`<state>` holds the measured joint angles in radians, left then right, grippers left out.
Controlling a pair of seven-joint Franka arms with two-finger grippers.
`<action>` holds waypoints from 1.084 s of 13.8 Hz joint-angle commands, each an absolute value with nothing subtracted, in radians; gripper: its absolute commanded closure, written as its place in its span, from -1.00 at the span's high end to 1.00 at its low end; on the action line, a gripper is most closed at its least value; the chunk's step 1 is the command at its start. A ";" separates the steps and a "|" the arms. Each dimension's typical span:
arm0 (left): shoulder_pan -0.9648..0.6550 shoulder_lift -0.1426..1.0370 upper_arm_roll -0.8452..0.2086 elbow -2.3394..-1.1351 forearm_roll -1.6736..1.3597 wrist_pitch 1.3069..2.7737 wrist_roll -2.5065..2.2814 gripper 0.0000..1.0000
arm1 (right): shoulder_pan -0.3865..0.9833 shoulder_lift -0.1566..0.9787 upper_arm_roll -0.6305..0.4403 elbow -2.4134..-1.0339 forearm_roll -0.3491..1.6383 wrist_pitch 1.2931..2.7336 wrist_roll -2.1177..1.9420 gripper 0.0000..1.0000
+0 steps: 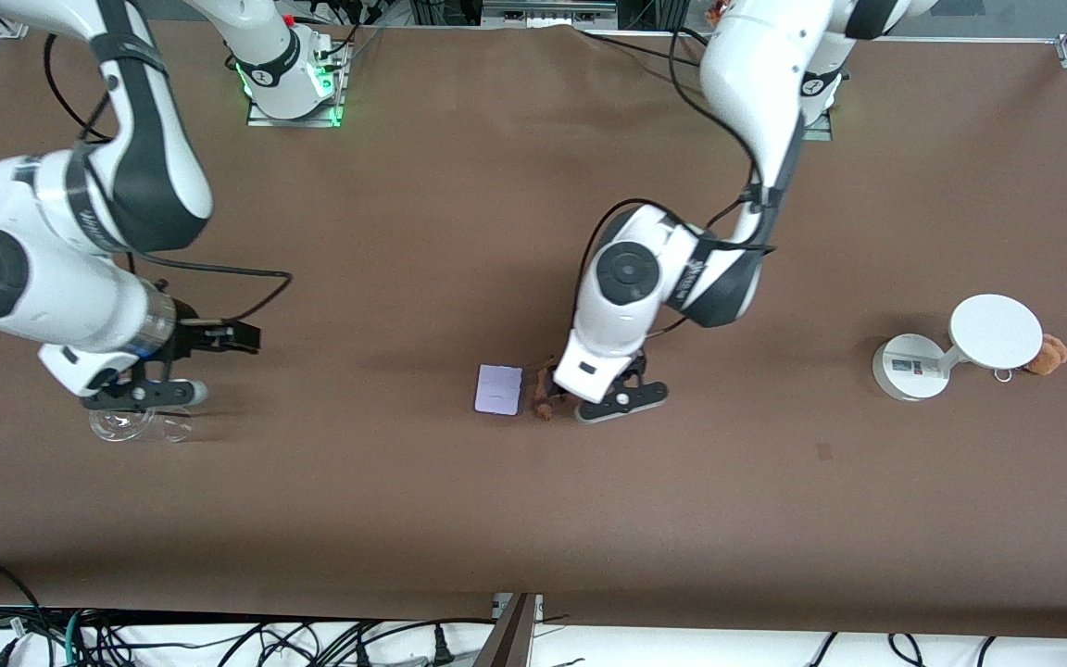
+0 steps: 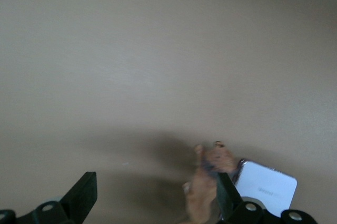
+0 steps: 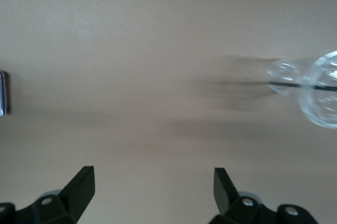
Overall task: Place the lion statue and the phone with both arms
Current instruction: 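Reach the right gripper to the white phone while the left gripper reaches the lion, then grasp the white phone with the right gripper while the left gripper grasps the lion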
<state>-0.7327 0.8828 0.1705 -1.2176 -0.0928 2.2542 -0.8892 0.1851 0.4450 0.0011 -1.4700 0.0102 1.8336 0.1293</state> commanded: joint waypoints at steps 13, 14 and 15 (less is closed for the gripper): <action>-0.790 1.036 0.210 -1.081 0.043 2.333 -0.879 -1.00 | 0.454 0.732 -0.002 -1.450 0.017 2.287 0.549 1.00; -0.769 1.017 0.215 -1.083 0.069 2.327 -0.803 -1.00 | 0.472 0.742 -0.002 -1.450 0.015 2.313 0.581 1.00; -0.734 1.000 0.213 -1.089 0.064 2.324 -0.749 -1.00 | 0.485 0.750 -0.003 -1.450 0.015 2.336 0.604 1.00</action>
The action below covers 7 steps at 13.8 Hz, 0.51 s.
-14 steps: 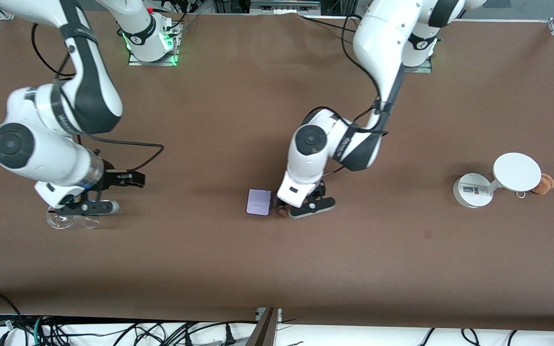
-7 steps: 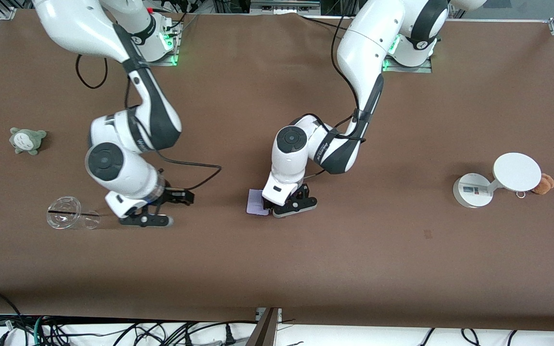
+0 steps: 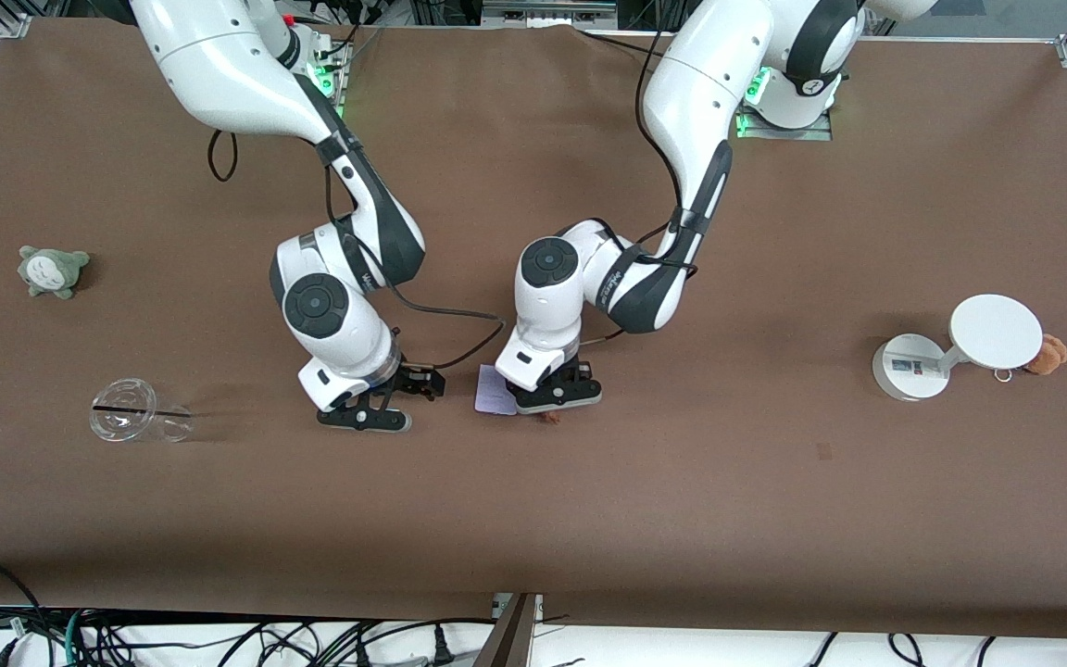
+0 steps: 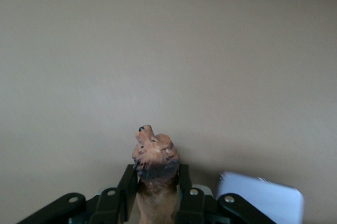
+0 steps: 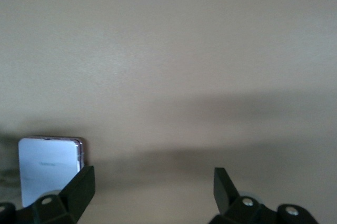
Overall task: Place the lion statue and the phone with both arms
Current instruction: 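Grasp the white phone with the right gripper while the left gripper grasps the lion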
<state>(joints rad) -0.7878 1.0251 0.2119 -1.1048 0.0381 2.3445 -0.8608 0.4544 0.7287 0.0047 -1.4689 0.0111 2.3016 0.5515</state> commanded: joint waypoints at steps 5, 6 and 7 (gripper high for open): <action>-0.664 0.861 0.213 -1.268 0.074 2.336 -0.643 -1.00 | 0.529 0.793 -0.003 -1.447 0.015 2.408 0.675 1.00; -0.652 0.836 0.213 -1.304 0.072 2.338 -0.618 -1.00 | 0.547 0.808 -0.006 -1.447 0.014 2.430 0.698 1.00; -0.643 0.807 0.213 -1.357 0.072 2.356 -0.609 -1.00 | 0.561 0.818 -0.009 -1.445 0.002 2.445 0.710 1.00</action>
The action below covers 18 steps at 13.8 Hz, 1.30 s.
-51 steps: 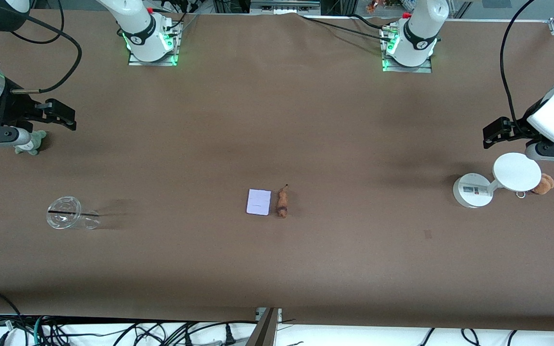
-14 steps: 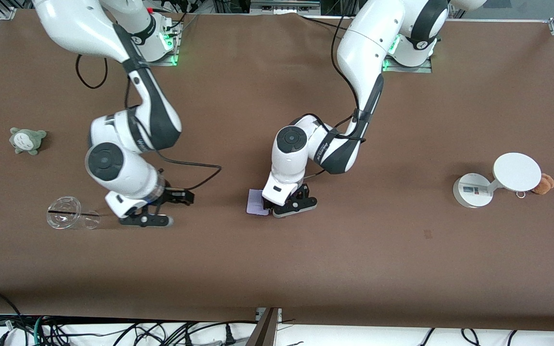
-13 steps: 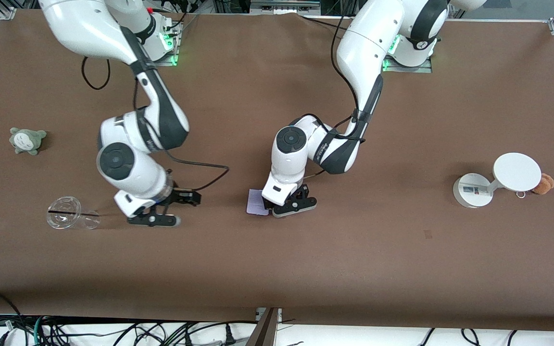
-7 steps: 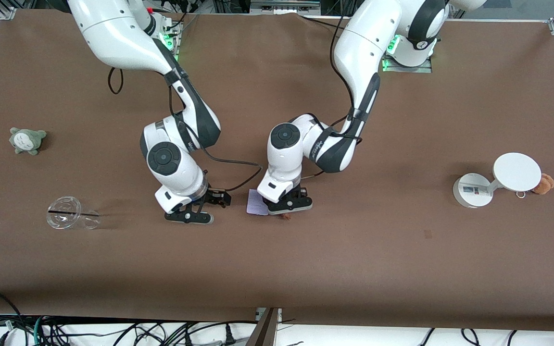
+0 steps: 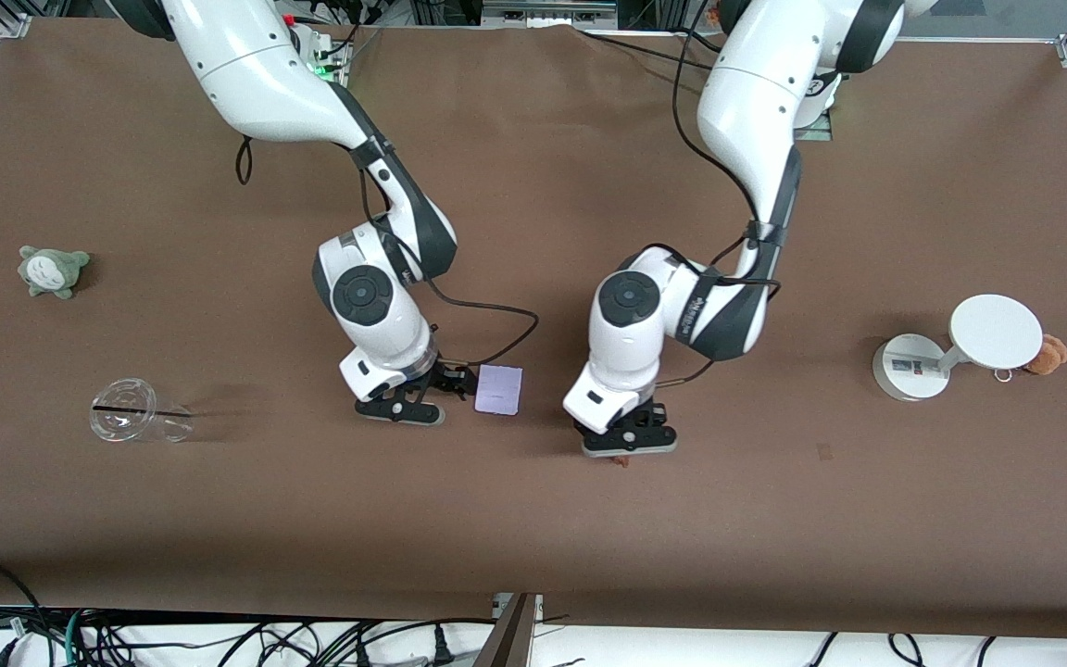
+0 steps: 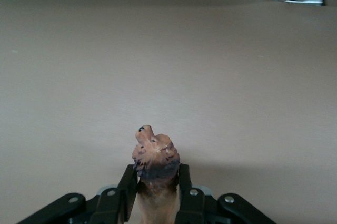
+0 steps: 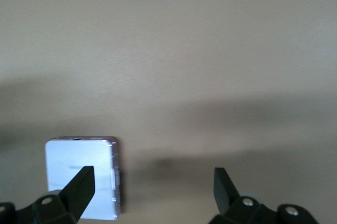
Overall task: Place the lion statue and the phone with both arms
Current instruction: 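Grasp the white phone with the right gripper while the left gripper grasps the lion, then lift the phone with the right gripper while the left gripper carries the lion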
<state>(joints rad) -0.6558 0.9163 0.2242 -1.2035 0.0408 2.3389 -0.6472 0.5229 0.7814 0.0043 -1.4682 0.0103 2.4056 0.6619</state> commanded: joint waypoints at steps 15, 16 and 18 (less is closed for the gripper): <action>-0.298 0.462 0.209 -2.232 0.077 3.082 -0.141 -1.00 | 0.716 0.976 -0.069 -1.296 -0.158 2.468 1.003 1.00; -0.282 0.462 0.207 -2.233 0.077 3.082 -0.124 -1.00 | 0.722 0.977 -0.078 -1.296 -0.158 2.468 1.002 1.00; -0.272 0.465 0.206 -2.238 0.077 3.082 -0.121 -1.00 | 0.721 0.979 -0.081 -1.296 -0.160 2.470 0.994 0.83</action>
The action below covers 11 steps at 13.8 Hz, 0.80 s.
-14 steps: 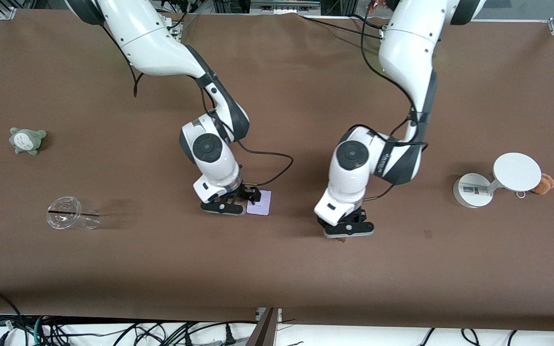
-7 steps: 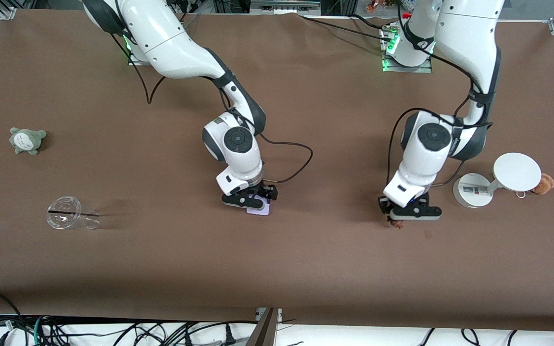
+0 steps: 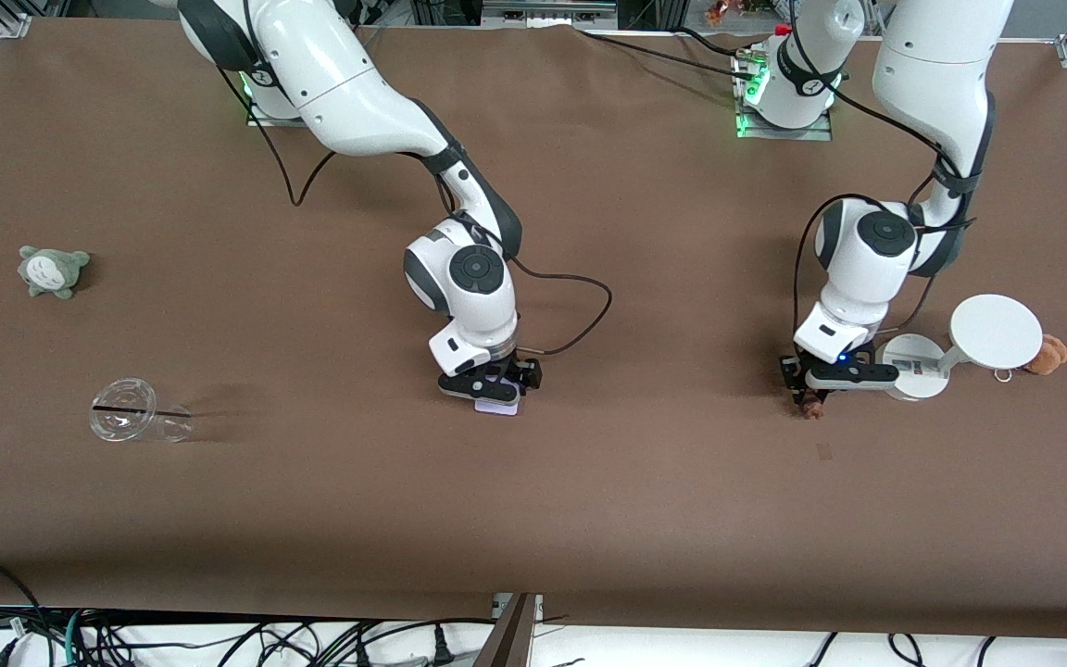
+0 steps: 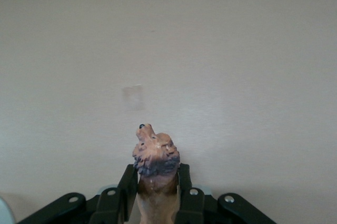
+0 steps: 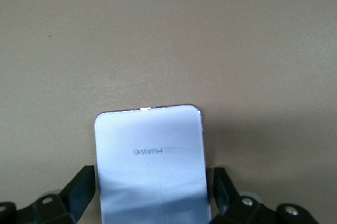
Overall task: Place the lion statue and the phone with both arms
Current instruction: 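Lift the phone with the right gripper while the left gripper carries the lion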
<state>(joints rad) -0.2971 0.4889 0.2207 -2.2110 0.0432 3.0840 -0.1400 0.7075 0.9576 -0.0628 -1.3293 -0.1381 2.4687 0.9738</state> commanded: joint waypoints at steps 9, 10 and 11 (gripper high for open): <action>-0.259 0.439 0.206 -2.241 0.077 3.067 -0.088 1.00 | 0.543 0.848 -0.094 -1.305 -0.114 2.255 0.582 -0.04; -0.259 0.431 0.206 -2.241 0.077 3.059 -0.089 1.00 | 0.508 0.822 -0.094 -1.308 -0.083 2.222 0.483 -0.04; -0.261 0.408 0.206 -2.241 0.077 3.031 -0.090 1.00 | 0.479 0.812 -0.098 -1.308 -0.052 2.182 0.400 -0.04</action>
<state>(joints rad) -0.2794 0.4793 0.2177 -2.2158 0.0432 3.0796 -0.1072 0.5410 0.8661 -0.1135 -1.2825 -0.1015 2.2486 0.5580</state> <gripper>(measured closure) 0.220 0.163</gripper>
